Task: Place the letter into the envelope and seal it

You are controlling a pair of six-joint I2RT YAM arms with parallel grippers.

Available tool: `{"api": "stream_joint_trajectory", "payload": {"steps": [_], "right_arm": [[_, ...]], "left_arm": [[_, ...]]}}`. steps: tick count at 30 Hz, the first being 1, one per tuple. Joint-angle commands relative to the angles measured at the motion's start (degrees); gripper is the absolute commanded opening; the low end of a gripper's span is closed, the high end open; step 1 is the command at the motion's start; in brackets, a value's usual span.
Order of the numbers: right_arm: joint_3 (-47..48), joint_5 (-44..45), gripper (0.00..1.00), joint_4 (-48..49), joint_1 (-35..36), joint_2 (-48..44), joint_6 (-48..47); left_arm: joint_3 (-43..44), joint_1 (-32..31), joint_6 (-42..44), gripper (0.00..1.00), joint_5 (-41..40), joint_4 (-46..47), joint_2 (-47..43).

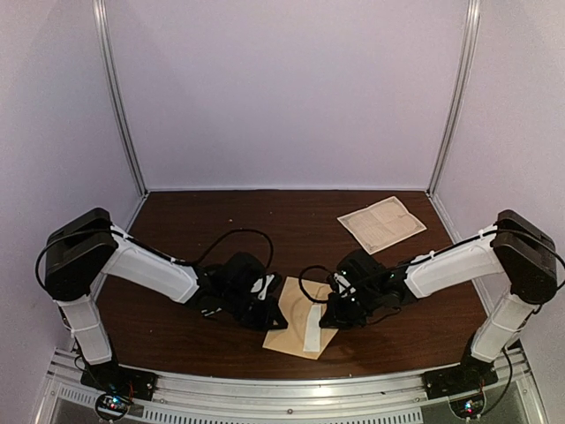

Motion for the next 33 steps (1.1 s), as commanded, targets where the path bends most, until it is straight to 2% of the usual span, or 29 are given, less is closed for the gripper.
{"api": "stream_joint_trajectory", "payload": {"steps": [1,8,14,19,28,33], "right_arm": [[1.42,0.11,0.00,1.42,1.11,2.23,0.95],[3.58,2.32,0.01,-0.52,1.23,-0.06,0.71],[4.64,3.52,0.07,-5.95,1.23,-4.98,-0.46],[3.94,4.28,0.15,-8.33,2.07,-8.67,0.39],[-0.71,4.26,0.23,-2.86,4.97,-8.33,5.53],[-1.01,3.25,0.23,-0.82,5.70,-6.19,5.91]], "left_arm": [[0.52,-0.61,-0.01,0.11,0.52,1.58,1.11],[0.66,-1.09,-0.15,0.12,-2.60,1.10,-2.52],[2.14,-1.07,0.42,0.25,-5.95,-1.89,-8.42],[1.10,-0.57,1.03,0.35,-7.51,-3.74,-9.66],[-2.66,0.28,-0.27,0.38,-6.90,-2.07,-9.04],[-3.39,0.24,-0.24,0.38,-7.93,-3.47,-9.12]]}}
